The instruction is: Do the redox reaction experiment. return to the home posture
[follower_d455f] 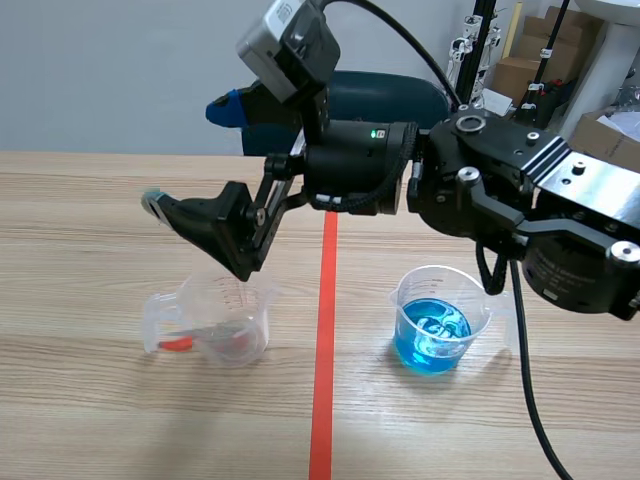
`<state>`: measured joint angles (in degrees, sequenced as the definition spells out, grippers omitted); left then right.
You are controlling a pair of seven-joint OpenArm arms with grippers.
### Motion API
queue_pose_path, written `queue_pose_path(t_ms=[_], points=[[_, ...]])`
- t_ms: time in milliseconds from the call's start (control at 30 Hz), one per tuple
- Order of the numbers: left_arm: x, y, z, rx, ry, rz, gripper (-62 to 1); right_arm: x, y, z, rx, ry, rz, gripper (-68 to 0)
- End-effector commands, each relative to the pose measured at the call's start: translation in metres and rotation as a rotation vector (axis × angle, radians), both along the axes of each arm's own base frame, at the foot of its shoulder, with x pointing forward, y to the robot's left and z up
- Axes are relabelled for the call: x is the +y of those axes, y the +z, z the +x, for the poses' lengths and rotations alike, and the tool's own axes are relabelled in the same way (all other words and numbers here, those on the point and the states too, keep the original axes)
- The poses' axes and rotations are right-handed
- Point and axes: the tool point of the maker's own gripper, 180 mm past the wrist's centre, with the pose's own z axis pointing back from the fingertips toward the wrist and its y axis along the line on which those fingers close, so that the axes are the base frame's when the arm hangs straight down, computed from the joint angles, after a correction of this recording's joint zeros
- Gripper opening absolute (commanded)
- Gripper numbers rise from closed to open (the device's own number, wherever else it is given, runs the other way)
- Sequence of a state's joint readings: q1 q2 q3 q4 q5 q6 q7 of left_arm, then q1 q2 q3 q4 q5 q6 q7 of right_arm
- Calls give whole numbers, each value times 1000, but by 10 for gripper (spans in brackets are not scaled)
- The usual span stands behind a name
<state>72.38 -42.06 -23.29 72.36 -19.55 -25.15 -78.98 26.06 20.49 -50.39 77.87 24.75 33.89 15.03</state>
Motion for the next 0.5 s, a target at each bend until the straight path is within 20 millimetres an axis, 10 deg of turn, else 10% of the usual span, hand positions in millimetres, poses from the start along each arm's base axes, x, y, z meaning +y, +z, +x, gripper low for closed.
queue_pose_path(t_ms=[0,467], points=[[-1,8,1,-33,5,-15,14,-3,18,1,-24,-7,39,4],[-21,31,4,-156,116,-65,14,-41,46,-11,-48,-119,69,4]])
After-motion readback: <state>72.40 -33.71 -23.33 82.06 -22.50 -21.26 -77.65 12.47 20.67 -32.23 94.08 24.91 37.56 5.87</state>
